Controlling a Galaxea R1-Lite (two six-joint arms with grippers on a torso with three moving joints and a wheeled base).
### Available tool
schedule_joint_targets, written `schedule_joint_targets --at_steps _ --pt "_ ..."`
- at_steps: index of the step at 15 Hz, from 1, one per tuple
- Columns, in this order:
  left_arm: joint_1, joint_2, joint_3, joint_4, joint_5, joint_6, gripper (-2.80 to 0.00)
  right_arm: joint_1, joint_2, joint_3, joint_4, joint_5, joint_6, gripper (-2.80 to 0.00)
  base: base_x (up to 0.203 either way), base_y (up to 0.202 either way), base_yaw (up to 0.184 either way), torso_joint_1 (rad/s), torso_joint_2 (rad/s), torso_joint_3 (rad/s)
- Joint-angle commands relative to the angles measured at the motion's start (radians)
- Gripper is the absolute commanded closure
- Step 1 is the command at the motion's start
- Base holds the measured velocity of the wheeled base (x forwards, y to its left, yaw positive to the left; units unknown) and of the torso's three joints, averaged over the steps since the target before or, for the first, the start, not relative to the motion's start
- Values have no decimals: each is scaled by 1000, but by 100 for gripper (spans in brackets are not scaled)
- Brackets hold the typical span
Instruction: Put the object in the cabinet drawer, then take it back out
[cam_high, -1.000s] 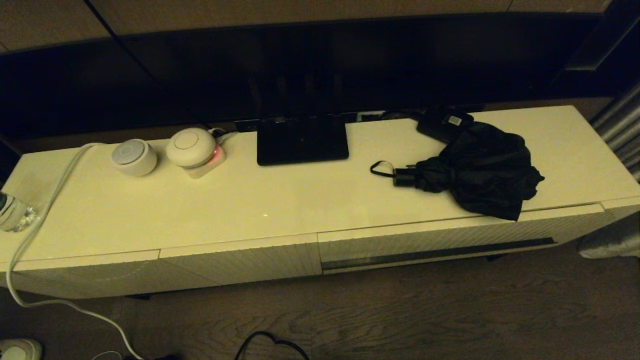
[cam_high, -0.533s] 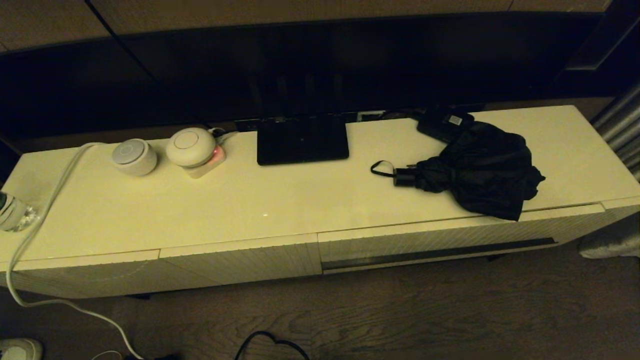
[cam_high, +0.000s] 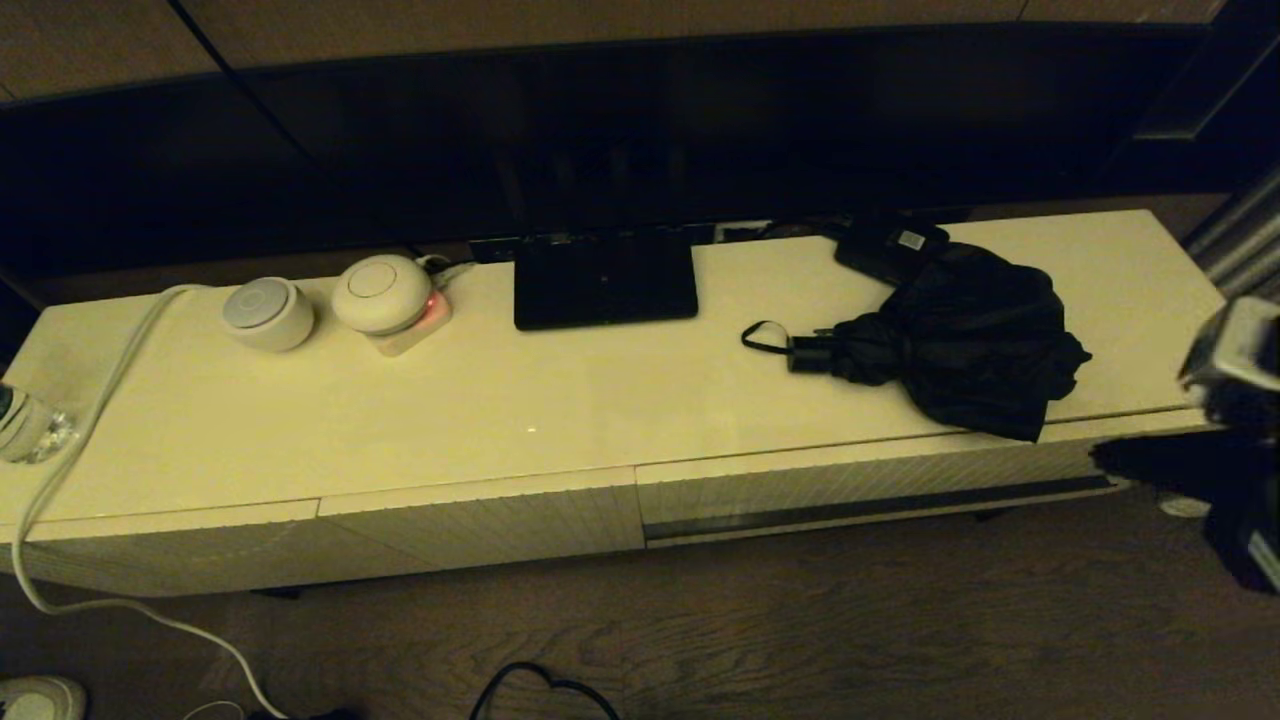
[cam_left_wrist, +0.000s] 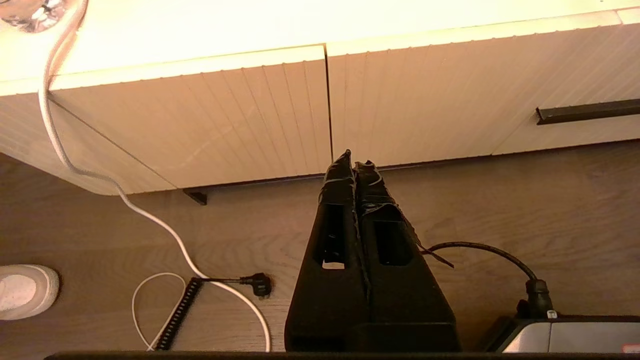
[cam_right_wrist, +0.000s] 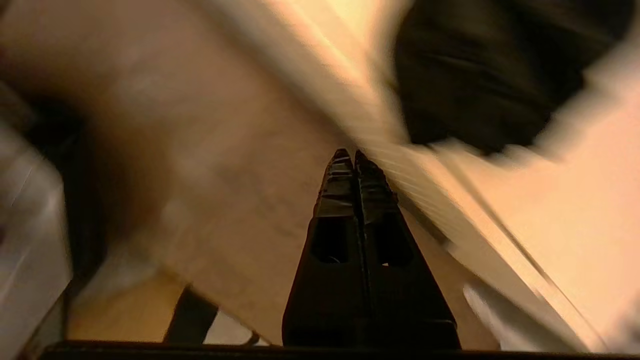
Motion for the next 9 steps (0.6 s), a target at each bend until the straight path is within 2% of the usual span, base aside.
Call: schedule_joint_targets --at_steps 1,3,6,9 --pt "0 0 3 0 0 0 0 124 114 44 8 -25 -20 0 0 0 0 0 0 0" --pt "0 0 3 0 0 0 0 175 184 106 0 -64 -71 0 0 0 0 0 0 0" --pt "0 0 3 0 0 0 0 198 264 216 -70 -106 -247 0 0 0 0 0 0 0" --pt "0 0 3 0 0 0 0 175 347 303 -244 -140 -394 0 0 0 0 0 0 0"
